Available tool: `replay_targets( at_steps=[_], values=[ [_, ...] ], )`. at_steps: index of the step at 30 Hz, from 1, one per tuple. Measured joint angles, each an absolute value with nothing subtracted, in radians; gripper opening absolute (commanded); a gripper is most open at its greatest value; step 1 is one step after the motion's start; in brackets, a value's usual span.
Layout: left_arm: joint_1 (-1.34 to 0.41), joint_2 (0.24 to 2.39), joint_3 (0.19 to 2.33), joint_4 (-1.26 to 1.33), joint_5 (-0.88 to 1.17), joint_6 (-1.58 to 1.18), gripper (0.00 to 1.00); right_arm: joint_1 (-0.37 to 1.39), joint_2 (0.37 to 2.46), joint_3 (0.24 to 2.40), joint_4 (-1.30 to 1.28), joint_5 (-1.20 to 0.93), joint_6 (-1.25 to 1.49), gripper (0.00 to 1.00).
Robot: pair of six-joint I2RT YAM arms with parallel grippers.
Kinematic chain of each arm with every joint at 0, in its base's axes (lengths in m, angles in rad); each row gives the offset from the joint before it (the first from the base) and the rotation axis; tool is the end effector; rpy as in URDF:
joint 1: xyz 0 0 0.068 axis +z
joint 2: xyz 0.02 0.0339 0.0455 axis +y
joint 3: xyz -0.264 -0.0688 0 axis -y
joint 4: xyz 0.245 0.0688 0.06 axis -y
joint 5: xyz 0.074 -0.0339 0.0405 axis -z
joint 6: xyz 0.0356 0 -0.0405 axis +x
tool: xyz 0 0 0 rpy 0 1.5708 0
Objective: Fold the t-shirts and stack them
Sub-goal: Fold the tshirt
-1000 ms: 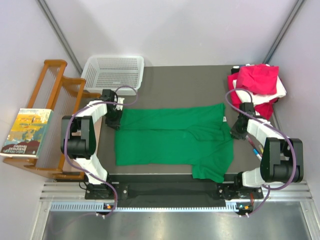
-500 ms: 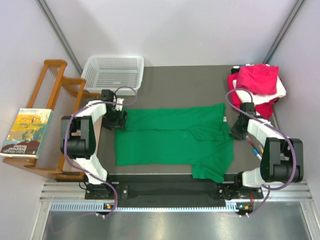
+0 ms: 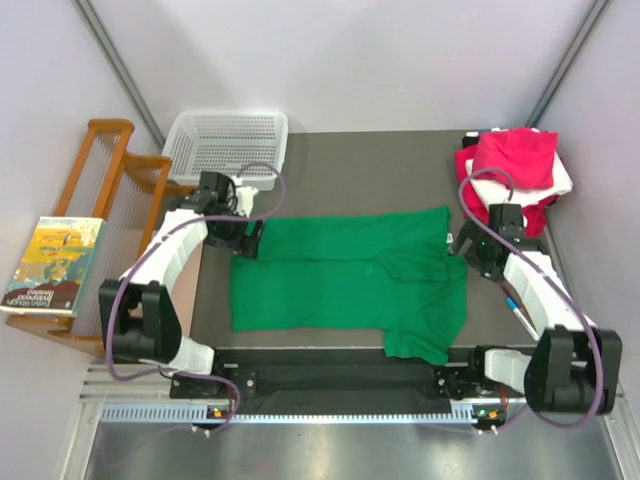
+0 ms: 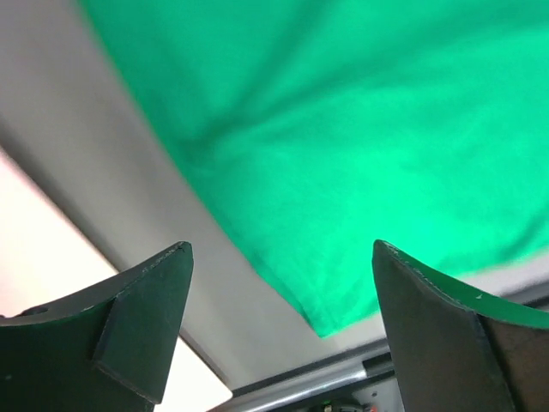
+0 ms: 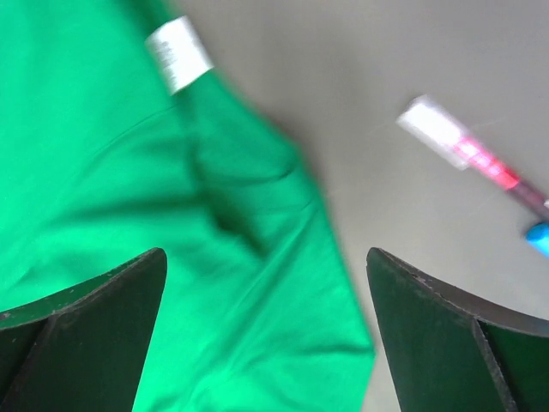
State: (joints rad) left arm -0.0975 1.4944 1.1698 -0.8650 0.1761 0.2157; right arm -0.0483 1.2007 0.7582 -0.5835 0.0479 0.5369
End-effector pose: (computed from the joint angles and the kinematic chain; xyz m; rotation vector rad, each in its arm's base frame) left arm 0.2898 -0.0346 0.2542 0.4741 2.7029 -0.2105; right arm 0.2280 -0.0127 0.2152 0.7664 2.4839 0.1152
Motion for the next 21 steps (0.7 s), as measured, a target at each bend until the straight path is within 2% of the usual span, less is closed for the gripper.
replay_targets(
  at_steps=[1,3,8,15,21],
  values=[
    [-0.125,1.463,1.148,-0.867,0.176,0.226,0.82,-0.039,1.171,0.758,-0.598,0.027,0.533,1.0],
    [-0.171,1.414,1.096,-0.883,0.191,0.247,0.8,0.001,1.097,0.75,-0.61,-0.01,0.532,1.0],
    [-0.183,1.41,1.062,-0.944,0.193,0.278,0.6,0.062,0.935,0.64,-0.653,-0.108,0.541,1.0],
    [-0.253,1.419,1.062,-0.96,0.072,0.342,0.61,0.164,0.881,0.57,-0.753,-0.171,0.587,1.0],
    [-0.326,1.416,1.024,-0.992,0.009,0.398,0.64,0.349,0.778,0.57,-0.852,-0.175,0.675,1.0]
  ],
)
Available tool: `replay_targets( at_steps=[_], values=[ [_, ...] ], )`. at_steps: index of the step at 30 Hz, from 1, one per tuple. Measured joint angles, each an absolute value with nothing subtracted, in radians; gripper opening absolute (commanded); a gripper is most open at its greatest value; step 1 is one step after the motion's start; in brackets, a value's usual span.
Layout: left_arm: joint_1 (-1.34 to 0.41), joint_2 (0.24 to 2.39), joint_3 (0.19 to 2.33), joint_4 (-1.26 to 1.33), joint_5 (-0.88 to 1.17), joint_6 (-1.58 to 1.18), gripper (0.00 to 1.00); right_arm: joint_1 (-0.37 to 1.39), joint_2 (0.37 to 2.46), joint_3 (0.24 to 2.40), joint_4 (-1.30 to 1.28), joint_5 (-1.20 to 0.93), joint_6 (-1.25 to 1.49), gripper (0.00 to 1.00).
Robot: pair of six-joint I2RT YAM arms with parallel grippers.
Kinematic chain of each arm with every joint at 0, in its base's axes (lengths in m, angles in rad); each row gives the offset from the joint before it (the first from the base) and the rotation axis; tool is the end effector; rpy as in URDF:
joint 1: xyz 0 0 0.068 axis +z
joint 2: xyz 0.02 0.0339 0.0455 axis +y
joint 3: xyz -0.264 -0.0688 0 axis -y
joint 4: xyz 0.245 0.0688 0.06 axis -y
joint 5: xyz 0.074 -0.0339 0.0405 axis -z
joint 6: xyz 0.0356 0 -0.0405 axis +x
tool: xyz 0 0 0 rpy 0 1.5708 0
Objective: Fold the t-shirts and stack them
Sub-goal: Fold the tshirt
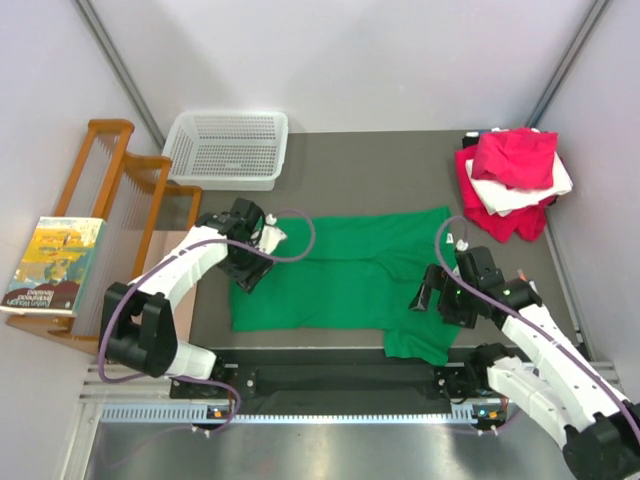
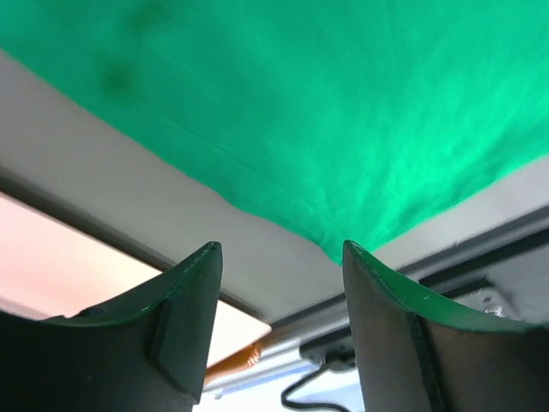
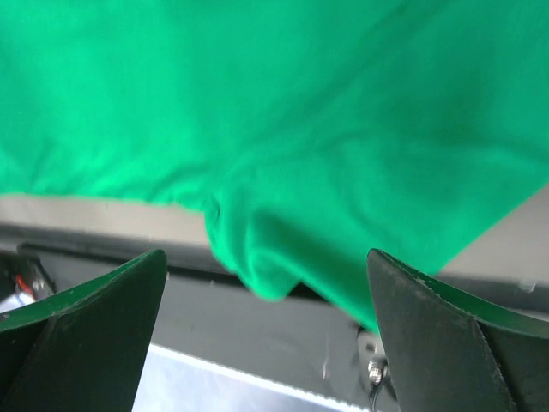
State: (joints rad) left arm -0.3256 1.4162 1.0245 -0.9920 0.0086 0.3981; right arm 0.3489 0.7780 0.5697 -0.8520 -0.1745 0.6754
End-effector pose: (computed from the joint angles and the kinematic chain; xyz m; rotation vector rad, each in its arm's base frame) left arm 0.2359 -0.0800 0.2286 1.0470 2.7626 -0.0026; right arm 0.1270 0.0528 0.2117 0.3818 2.7008 0.5566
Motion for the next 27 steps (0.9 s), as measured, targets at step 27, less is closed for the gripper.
replay_targets(
  at_steps=[27],
  values=[
    [-0.355,1.466,1.109,-0.928,-0.017,0.294,0.75,1.112,1.254,1.433,-1.162,0.701,0.827,1.0]
  ],
)
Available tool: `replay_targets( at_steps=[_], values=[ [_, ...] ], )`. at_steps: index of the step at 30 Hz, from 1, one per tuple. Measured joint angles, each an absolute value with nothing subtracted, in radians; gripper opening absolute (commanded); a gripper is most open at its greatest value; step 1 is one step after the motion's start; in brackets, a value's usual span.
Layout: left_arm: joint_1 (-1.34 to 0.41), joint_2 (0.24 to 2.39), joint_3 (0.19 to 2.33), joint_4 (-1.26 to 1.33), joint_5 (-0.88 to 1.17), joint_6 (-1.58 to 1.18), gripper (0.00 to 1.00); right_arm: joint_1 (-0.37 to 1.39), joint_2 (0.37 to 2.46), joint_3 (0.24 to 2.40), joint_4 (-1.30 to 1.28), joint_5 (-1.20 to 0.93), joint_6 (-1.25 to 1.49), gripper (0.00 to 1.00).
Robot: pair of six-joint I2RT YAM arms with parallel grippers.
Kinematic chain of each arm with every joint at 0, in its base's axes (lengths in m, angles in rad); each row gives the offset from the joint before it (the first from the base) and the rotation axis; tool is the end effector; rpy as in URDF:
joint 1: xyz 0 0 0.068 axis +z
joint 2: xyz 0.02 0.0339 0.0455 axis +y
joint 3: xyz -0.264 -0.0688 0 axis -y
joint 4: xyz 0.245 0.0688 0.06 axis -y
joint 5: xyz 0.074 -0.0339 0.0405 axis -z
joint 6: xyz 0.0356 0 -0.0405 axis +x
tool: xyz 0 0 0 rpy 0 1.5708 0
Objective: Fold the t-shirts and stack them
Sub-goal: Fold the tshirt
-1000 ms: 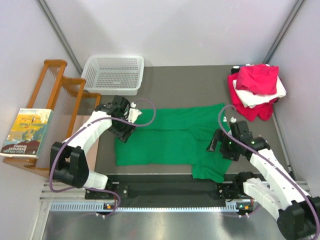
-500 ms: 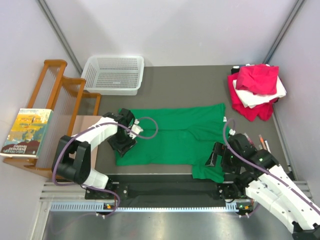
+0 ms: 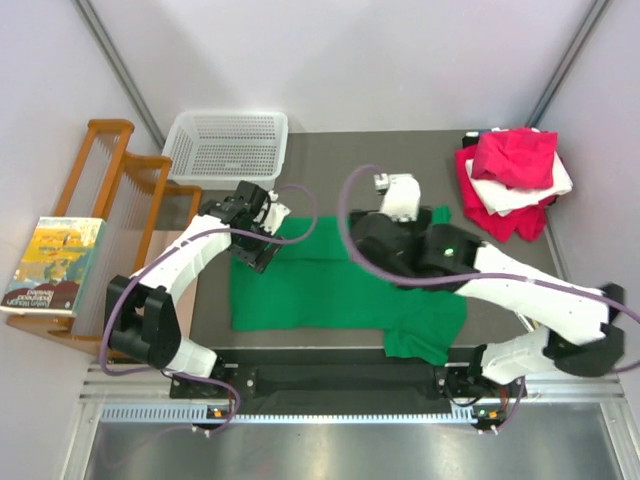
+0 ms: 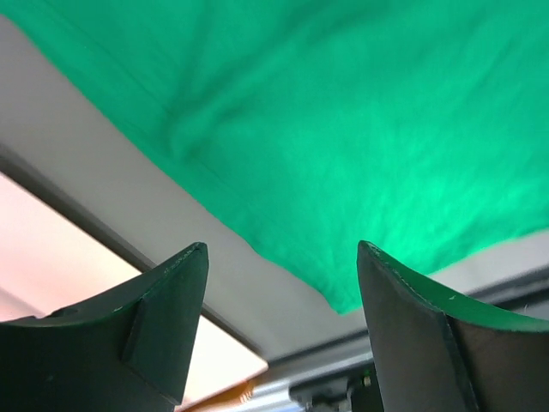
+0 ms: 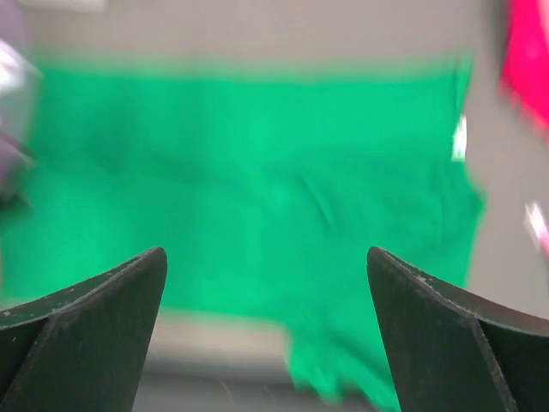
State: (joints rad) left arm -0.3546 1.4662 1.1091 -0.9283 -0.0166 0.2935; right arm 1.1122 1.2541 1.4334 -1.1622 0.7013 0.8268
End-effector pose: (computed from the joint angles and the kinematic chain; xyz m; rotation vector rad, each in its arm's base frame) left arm 0.2570 -0.0945 0.2415 0.9061 2.7083 0.0112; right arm 0.1199 0.1909 0.3829 -0.0733 2.2604 0.0960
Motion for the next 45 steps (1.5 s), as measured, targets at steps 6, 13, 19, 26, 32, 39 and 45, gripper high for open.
replay_targets(
  at_steps=[6,13,19,26,32,39,45],
  values=[
    [-0.355,1.462,1.131,-0.895,-0.036,0.273,0.77,1.219,1.481,1.56,-1.215,1.076,0.993,1.0],
    [-0.306,1.358,1.037,-0.869,-0.065,0.265,0.84,1.148,1.247,1.181,-1.256,0.878,1.111,1.0],
    [-0.276,1.335,1.016,-0.855,-0.067,0.265,0.76,1.506,1.338,1.078,-1.326,0.635,1.396,1.0],
    [-0.277,1.38,1.0,-0.849,-0.067,0.269,0.65,1.633,1.471,0.999,-1.309,0.453,1.506,1.0],
    [-0.277,1.392,0.92,-0.828,-0.092,0.291,0.65,1.595,1.351,0.846,-1.319,0.385,1.539,0.98],
    [-0.277,1.409,0.875,-0.781,-0.11,0.3,0.64,1.499,1.304,0.776,-1.266,0.374,1.521,0.92],
    [-0.277,1.419,0.858,-0.752,-0.121,0.306,0.63,1.436,1.304,0.738,-1.219,0.373,1.485,0.92]
  ],
)
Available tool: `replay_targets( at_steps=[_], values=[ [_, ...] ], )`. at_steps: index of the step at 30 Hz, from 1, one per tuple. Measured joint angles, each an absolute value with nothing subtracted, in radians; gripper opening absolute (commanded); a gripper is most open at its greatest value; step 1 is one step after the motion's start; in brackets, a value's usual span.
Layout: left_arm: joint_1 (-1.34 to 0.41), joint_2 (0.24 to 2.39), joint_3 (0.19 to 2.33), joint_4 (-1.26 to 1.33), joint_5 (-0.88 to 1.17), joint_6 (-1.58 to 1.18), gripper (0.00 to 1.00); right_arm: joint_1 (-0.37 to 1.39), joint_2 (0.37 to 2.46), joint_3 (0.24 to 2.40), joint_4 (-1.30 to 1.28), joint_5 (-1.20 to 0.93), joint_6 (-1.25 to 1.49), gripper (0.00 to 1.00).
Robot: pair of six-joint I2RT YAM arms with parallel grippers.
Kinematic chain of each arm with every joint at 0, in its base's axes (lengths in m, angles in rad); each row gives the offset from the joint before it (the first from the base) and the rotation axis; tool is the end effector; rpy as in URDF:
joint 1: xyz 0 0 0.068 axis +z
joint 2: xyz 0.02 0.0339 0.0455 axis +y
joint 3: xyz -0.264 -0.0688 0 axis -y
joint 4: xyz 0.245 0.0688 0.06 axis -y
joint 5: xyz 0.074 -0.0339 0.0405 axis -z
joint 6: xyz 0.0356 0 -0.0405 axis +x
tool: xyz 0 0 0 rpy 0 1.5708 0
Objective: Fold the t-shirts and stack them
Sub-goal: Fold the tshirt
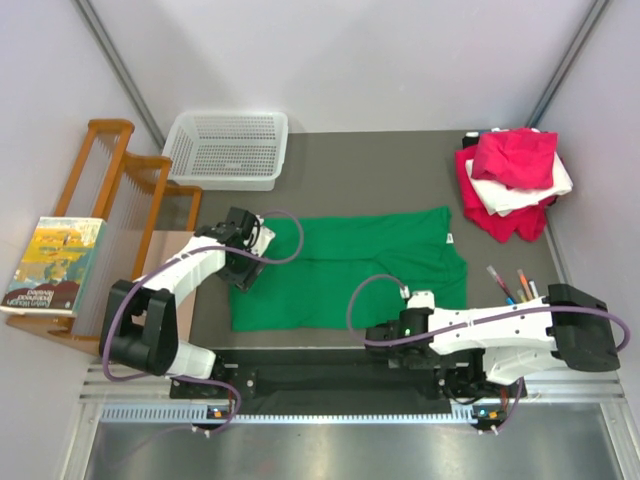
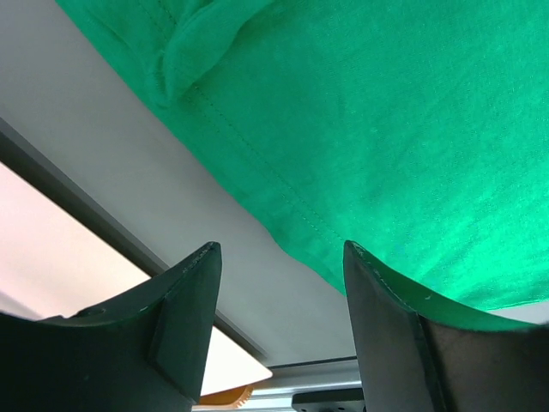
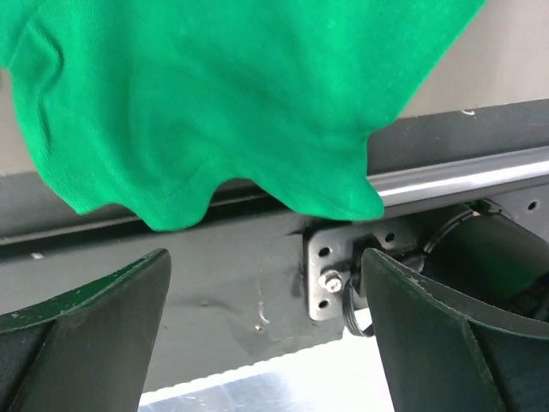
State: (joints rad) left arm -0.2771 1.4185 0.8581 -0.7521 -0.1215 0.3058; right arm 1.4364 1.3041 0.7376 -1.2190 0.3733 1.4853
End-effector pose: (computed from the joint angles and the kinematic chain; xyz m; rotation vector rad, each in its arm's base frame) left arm 0.2390 -0.0635 0.1893 0.8057 2.7649 0.1805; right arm 0.0352 0.1633 0.1826 0.0114 2.7736 -0.3545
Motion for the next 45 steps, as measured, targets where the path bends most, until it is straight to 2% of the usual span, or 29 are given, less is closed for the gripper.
replay_targets(
  at_steps=[11,21,26,39,45],
  values=[
    [-0.277,1.402,0.831,-0.74,-0.122,0.31,0.62,1.327,1.332,0.759,-1.133,0.392,1.383,0.91],
    [-0.277,1.321,0.762,-0.778,-0.106,0.348,0.5,1.245,1.361,0.765,-1.055,0.38,1.294,0.9],
    [-0.299,1.262,0.762,-0.796,-0.07,0.398,0.59,1.188,1.326,0.738,-1.036,0.364,1.262,0.91],
    [-0.351,1.229,0.643,-0.806,-0.021,0.495,0.57,1.13,1.326,0.725,-0.987,0.348,1.203,0.91],
    [-0.351,1.123,0.608,-0.808,-0.015,0.552,0.57,1.118,1.326,0.701,-0.981,0.342,1.195,0.91]
  ],
)
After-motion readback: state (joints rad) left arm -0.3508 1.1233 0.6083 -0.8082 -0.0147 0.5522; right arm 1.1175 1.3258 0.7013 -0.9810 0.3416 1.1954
